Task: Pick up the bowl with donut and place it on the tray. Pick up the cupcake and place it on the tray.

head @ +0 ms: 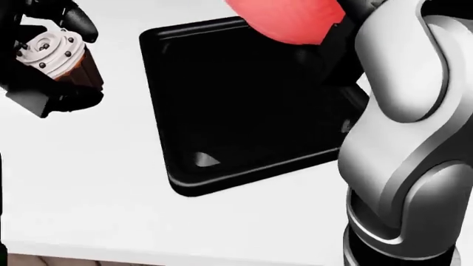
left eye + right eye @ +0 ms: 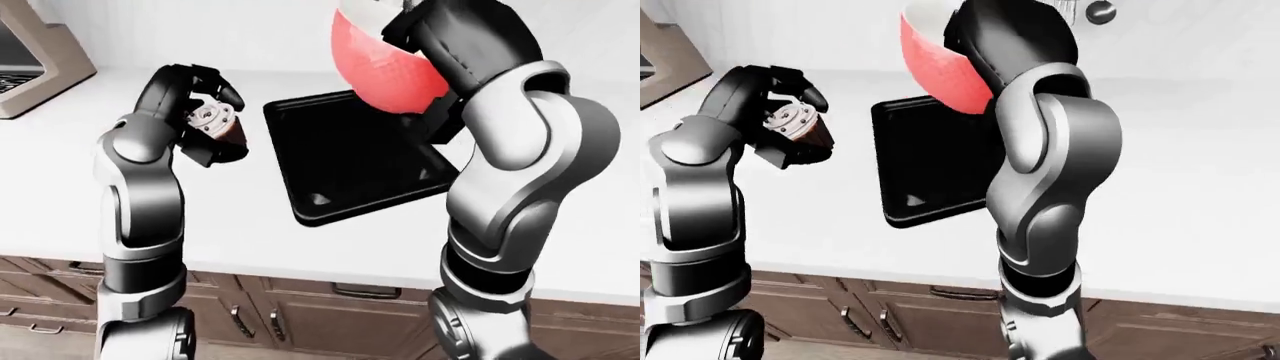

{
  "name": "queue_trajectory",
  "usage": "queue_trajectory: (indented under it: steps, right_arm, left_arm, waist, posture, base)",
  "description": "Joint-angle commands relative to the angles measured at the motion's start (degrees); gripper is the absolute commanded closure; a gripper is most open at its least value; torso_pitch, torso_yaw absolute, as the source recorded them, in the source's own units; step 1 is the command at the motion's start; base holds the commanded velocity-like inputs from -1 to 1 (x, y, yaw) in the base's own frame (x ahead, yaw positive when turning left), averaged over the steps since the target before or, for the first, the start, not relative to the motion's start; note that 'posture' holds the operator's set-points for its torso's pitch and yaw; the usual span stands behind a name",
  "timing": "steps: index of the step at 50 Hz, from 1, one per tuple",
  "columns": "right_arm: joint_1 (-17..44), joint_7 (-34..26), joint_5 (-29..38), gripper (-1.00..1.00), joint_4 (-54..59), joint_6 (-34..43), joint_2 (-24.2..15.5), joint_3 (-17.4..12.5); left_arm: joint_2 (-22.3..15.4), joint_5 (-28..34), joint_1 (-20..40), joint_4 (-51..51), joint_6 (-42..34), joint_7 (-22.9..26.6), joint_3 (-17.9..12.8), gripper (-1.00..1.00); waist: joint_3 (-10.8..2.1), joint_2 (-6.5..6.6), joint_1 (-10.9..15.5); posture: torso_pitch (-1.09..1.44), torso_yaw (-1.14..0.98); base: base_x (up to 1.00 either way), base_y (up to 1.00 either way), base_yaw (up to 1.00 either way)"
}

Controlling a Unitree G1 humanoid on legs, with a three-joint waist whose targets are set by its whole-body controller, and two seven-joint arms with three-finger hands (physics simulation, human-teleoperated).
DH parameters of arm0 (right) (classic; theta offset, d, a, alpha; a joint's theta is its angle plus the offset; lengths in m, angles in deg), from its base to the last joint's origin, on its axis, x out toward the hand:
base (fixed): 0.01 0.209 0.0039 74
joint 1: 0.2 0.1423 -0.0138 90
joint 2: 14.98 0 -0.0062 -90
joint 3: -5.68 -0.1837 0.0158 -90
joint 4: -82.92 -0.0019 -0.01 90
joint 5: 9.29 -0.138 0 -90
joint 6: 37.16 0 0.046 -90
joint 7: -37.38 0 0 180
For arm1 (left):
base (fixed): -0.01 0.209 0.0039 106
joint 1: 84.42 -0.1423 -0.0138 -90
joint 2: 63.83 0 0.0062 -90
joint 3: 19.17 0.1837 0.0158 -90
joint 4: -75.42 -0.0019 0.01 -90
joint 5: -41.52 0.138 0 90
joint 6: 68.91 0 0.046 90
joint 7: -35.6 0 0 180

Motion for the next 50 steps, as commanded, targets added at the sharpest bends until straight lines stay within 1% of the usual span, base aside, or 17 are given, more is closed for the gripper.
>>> queue_trajectory:
  steps: [1,14,16,18,19,21,23,24,25,26,27,36,37,41,43,44,50]
  right_arm:
    - [3.12,3.05,0.05,1.00,-3.05,-1.07,-0.12,0.42]
    - [3.87,3.08,-0.22,1.00,-2.88,-1.51,-0.30,0.34]
    - [4.19,2.96,-0.05,1.00,-2.77,-1.75,-0.41,0.34]
    - [3.72,2.61,0.28,1.00,-3.03,-1.97,-0.31,0.59]
    - [3.77,2.46,0.39,1.00,-3.11,-2.10,-0.29,0.58]
    - [3.62,2.15,0.59,1.00,-3.21,-2.23,-0.07,0.62]
    - [3.94,2.22,0.61,1.00,-2.99,-2.16,0.08,0.48]
    - [4.05,2.27,0.59,1.00,-2.87,-2.08,0.18,0.46]
    - [4.09,2.27,0.61,1.00,-2.84,-2.05,0.22,0.48]
    - [4.13,2.41,0.62,1.00,-2.70,-2.02,0.29,0.51]
    - [4.40,2.27,0.61,1.00,-2.64,-1.74,0.44,0.44]
    - [4.55,2.31,0.92,1.00,-2.38,-1.76,0.34,0.70]
    - [4.54,2.32,1.03,1.00,-2.35,-1.81,0.35,0.70]
    - [4.68,2.40,1.04,1.00,-2.41,-1.39,0.74,0.53]
    - [5.01,2.50,0.91,1.00,-2.25,-1.10,0.91,0.57]
    - [5.10,2.66,0.86,1.00,-2.12,-1.02,0.91,0.57]
    - [5.05,3.52,0.07,1.00,-1.31,-0.94,0.59,0.42]
  left_arm:
    - [-1.37,0.96,2.98,2.85,1.52,-1.28,-1.78,1.00]
    - [-2.18,0.60,3.71,2.55,1.41,-1.08,-2.19,1.00]
    - [-2.33,0.47,3.84,2.44,1.37,-1.08,-2.26,1.00]
    - [-2.45,0.38,3.68,2.65,1.30,-1.05,-2.35,1.00]
    - [-2.47,0.28,3.58,2.44,1.53,-1.26,-2.45,1.00]
    - [-2.58,0.20,3.44,2.56,1.42,-1.22,-2.45,1.00]
    - [-2.77,0.06,3.66,2.14,1.53,-1.27,-2.52,1.00]
    - [-2.95,0.08,3.89,2.24,1.27,-1.09,-2.50,1.00]
    - [-2.99,0.07,3.98,2.22,1.21,-1.06,-2.49,1.00]
    - [-3.07,0.01,4.04,2.20,1.22,-1.04,-2.55,1.00]
    - [-3.17,-0.07,4.01,2.22,1.23,-1.02,-2.65,1.00]
    - [-3.68,-0.72,3.89,2.18,1.19,-1.25,-2.96,1.00]
    - [-3.73,-0.74,3.80,2.20,1.24,-1.28,-2.96,1.00]
    - [-3.72,-0.86,3.39,2.58,1.21,-1.31,-2.95,1.00]
    - [-3.79,-0.92,3.57,2.53,1.12,-1.27,-2.98,1.00]
    - [-3.84,-0.98,3.68,2.40,1.19,-1.29,-3.01,1.00]
    - [-3.76,-1.26,3.52,2.06,1.62,-1.65,-3.03,1.00]
  waist:
    - [-1.64,0.17,-0.08]
    - [-0.05,2.74,-1.79]
    - [-0.28,3.82,-1.77]
    - [-1.19,7.05,-1.35]
    - [-0.41,5.36,-2.27]
    - [-1.67,3.75,-0.20]
    - [-1.36,-0.70,0.08]
    - [-1.30,-1.59,0.34]
    - [-1.73,0.19,0.27]
    - [-2.23,-0.06,0.17]
    - [-0.85,0.32,-0.62]
    - [-0.42,4.98,-1.93]
    - [-1.74,6.75,-2.14]
    - [-3.25,6.81,-1.34]
    - [-1.68,10.34,-1.78]
    - [-2.10,8.76,-1.90]
    - [-2.30,7.72,-2.05]
  posture:
    - [0.00,0.00]
    - [0.00,0.00]
    - [0.00,0.00]
    - [0.00,0.00]
    - [0.00,0.00]
    - [0.00,0.00]
    - [0.00,0.00]
    - [0.00,0.00]
    - [0.00,0.00]
    - [0.00,0.00]
    - [0.00,0.00]
    - [0.00,0.00]
    - [0.00,0.00]
    - [0.00,0.00]
    - [0.00,0.00]
    - [0.00,0.00]
    - [0.00,0.00]
  base:
    - [0.00,0.00,0.00]
    - [0.00,0.00,0.00]
    - [0.00,0.00,0.00]
    - [0.00,0.00,0.00]
    - [0.00,0.05,0.00]
    - [0.00,0.00,0.45]
    - [0.00,0.00,0.46]
    - [0.00,0.00,0.45]
    - [0.00,0.00,0.45]
    - [0.00,0.00,0.44]
    - [0.00,0.00,0.00]
    - [0.00,0.00,0.00]
    - [0.00,0.34,0.00]
    - [0.00,0.44,0.00]
    - [0.00,0.00,0.00]
    - [0.00,0.00,0.00]
    - [0.00,0.00,0.00]
